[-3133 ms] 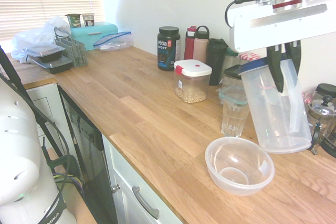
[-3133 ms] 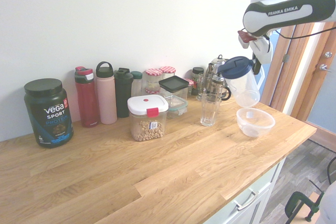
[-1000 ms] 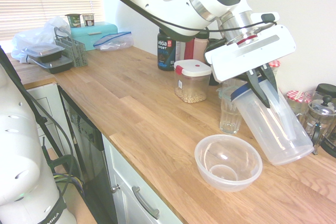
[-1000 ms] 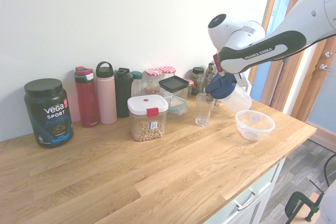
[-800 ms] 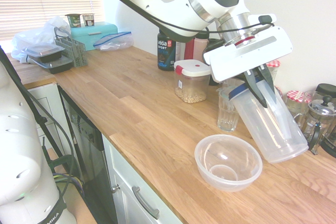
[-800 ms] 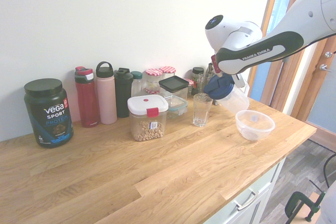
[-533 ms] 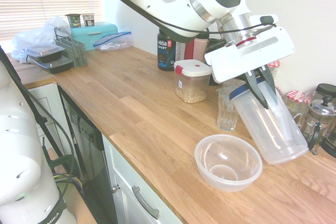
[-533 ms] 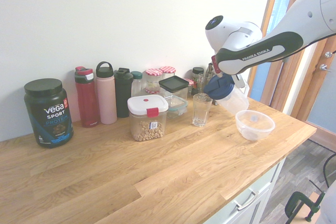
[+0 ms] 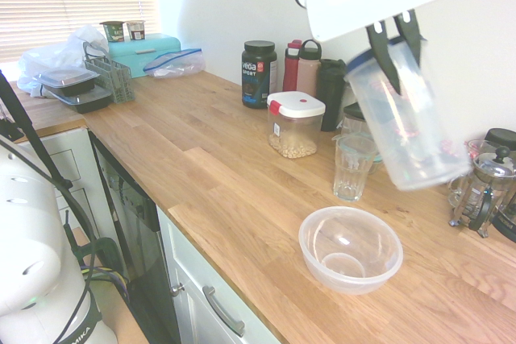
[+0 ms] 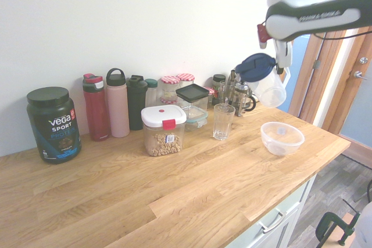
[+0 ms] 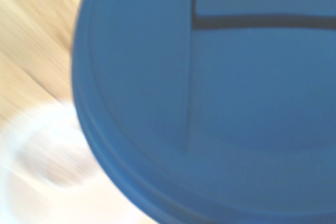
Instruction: Pour me some water
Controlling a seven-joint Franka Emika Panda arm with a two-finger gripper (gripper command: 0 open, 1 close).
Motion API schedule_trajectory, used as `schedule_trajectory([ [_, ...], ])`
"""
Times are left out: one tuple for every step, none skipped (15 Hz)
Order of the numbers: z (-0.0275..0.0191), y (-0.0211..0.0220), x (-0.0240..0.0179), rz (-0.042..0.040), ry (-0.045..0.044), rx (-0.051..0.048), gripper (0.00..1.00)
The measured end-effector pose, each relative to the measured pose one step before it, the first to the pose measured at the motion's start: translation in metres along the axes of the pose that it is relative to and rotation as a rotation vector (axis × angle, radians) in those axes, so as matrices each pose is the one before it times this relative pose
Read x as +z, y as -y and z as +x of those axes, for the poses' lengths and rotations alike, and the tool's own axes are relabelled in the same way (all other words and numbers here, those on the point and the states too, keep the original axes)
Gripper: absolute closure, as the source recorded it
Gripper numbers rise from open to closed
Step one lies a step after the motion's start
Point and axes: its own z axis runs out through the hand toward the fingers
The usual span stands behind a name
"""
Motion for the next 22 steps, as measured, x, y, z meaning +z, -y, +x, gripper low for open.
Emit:
schedule_trajectory([
  [-0.01357,0.00823,-0.00842,0.06502,-0.00719,0.01813,1.00],
  [-0.01513,0.01137,-0.00614,0.06476,0.00412,0.02033,1.00],
  [-0.01556,0.01378,-0.00566,0.06538,0.00867,0.02480,1.00],
  [-0.01622,0.01606,-0.00512,0.06092,0.00959,0.02806,1.00],
  [-0.01829,0.01734,-0.00314,0.05824,0.01239,0.03405,1.00],
  [-0.01954,0.01747,-0.00170,0.05426,0.00975,0.03610,1.00],
  [-0.02022,0.01796,-0.00068,0.04821,0.00281,0.04091,1.00],
  [-0.02112,0.02002,0.00113,0.04031,-0.00612,0.04666,1.00],
  [-0.02058,0.02160,0.00462,0.03391,-0.01085,0.04967,1.00],
  [-0.01921,0.02109,0.01152,0.02968,-0.01569,0.05038,1.00],
  [-0.01684,0.02068,0.01345,0.02348,-0.02367,0.04842,1.00],
  [-0.01380,0.01809,0.01339,0.01352,-0.02443,0.03737,1.00],
  [-0.01343,0.01698,0.01432,0.00035,-0.01943,0.02091,1.00],
  [-0.01236,0.01374,0.01571,-0.00492,-0.01331,0.01240,1.00],
  [-0.01136,0.01253,0.01342,-0.00587,-0.01075,0.01454,1.00],
  [-0.00812,0.01003,0.01282,0.00141,-0.00578,0.01347,1.00],
  [-0.00534,0.00687,0.01275,0.00005,-0.00425,0.01174,1.00],
  [-0.00200,0.00560,0.01312,-0.00117,-0.00115,0.01859,1.00],
  [-0.00003,0.00365,0.01328,-0.00183,0.00147,0.02324,1.00],
  [0.00240,0.00149,0.01316,-0.00228,0.00528,0.02330,1.00],
  [0.00386,0.00101,0.01066,-0.00161,0.00531,0.02082,1.00],
  [0.00351,0.00045,0.00911,-0.00072,0.00052,0.01946,1.00],
])
